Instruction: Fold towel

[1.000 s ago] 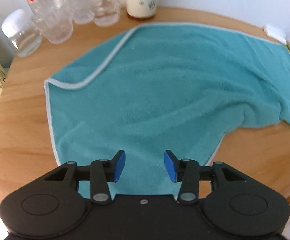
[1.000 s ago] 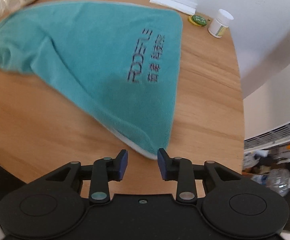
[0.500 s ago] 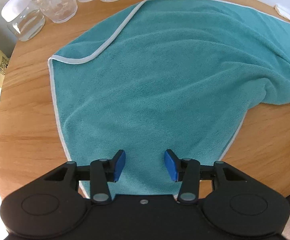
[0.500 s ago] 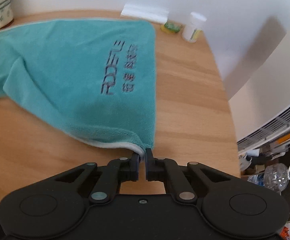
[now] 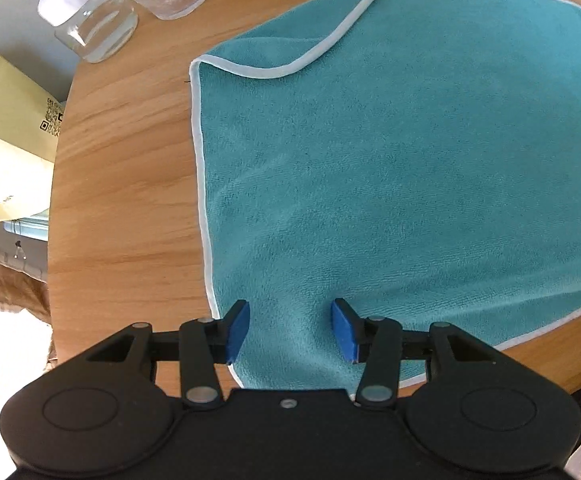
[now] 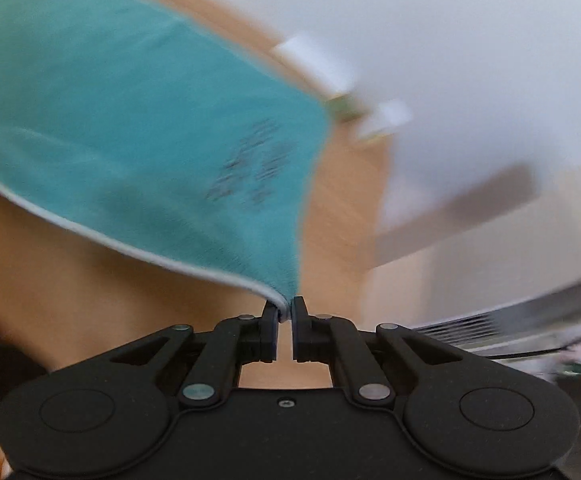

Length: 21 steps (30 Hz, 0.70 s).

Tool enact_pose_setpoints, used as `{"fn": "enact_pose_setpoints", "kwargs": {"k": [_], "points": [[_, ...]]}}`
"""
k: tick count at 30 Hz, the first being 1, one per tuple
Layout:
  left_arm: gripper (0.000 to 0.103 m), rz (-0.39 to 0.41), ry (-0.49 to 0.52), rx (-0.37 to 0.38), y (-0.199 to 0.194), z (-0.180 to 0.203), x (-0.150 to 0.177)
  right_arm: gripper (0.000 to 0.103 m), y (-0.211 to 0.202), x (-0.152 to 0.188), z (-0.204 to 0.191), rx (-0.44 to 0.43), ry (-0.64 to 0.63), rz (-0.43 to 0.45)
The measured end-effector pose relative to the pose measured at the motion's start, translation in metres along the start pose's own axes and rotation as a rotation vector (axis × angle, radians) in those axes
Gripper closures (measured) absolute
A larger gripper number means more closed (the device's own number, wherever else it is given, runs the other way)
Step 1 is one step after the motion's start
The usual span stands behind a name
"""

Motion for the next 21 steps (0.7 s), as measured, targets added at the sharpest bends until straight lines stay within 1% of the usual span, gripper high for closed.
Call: {"fn": "enact_pose_setpoints", "kwargs": {"k": [1, 2, 4, 6, 7, 8, 9, 11, 13, 14, 15, 17, 20, 21], "points": [[0.056, -0.012, 0.005, -0.002, 0.0, 0.001, 0.001, 0.091, -0.001, 0.004, -0.006, -0.041, -0.005, -0.01], [0.057, -0.016, 0.004, 0.002, 0.0, 0.001, 0.0, 0.084, -0.002, 0.008, -0.01, -0.068, -0.004, -0.019], [0.057, -0.012, -0.029, 0.02, -0.003, -0.003, -0.004, 0.077, -0.005, 0.014, -0.009, -0.092, 0.027, -0.03], [0.057, 0.001, -0.066, 0.046, -0.008, -0.003, -0.011, 0.076, -0.008, 0.017, 0.0, -0.113, 0.104, -0.035], [0.056, 0.03, -0.099, 0.068, -0.013, -0.004, -0.019, 0.074, -0.009, 0.018, 0.005, -0.122, 0.151, -0.033], [0.056, 0.058, -0.123, 0.082, -0.017, -0.004, -0.026, 0.071, -0.008, 0.019, 0.013, -0.116, 0.207, -0.03], [0.056, 0.082, -0.131, 0.088, -0.019, -0.002, -0.031, 0.07, -0.007, 0.019, 0.018, -0.095, 0.243, -0.028], [0.056, 0.123, -0.133, 0.099, -0.018, 0.004, -0.04, 0.07, 0.003, 0.018, 0.034, -0.042, 0.354, -0.018], [0.056, 0.157, -0.129, 0.107, -0.017, 0.011, -0.047, 0.069, 0.014, 0.016, 0.044, -0.02, 0.442, -0.004], [0.056, 0.167, -0.128, 0.112, -0.014, 0.013, -0.049, 0.068, 0.023, 0.013, 0.052, -0.004, 0.512, 0.004], [0.056, 0.172, -0.129, 0.119, -0.011, 0.014, -0.05, 0.068, 0.03, 0.01, 0.058, 0.003, 0.572, 0.012], [0.056, 0.178, -0.131, 0.128, -0.005, 0.017, -0.051, 0.065, 0.047, 0.004, 0.067, 0.016, 0.651, 0.025], [0.056, 0.143, -0.145, 0.12, 0.002, 0.024, -0.048, 0.065, 0.073, -0.004, 0.076, 0.03, 0.702, 0.012], [0.056, 0.137, -0.144, 0.12, 0.004, 0.026, -0.047, 0.065, 0.081, -0.006, 0.076, 0.02, 0.717, 0.011]]}}
Point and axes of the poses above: each gripper's, at about its wrist camera, not at the fingertips, and y roughly the way its jaws point, z to its right, x to its underside, the point moved 6 cm from there along y, roughly the way its jaws point, and after that the axes turned 13 degrees about z, right-handed, at the moved point
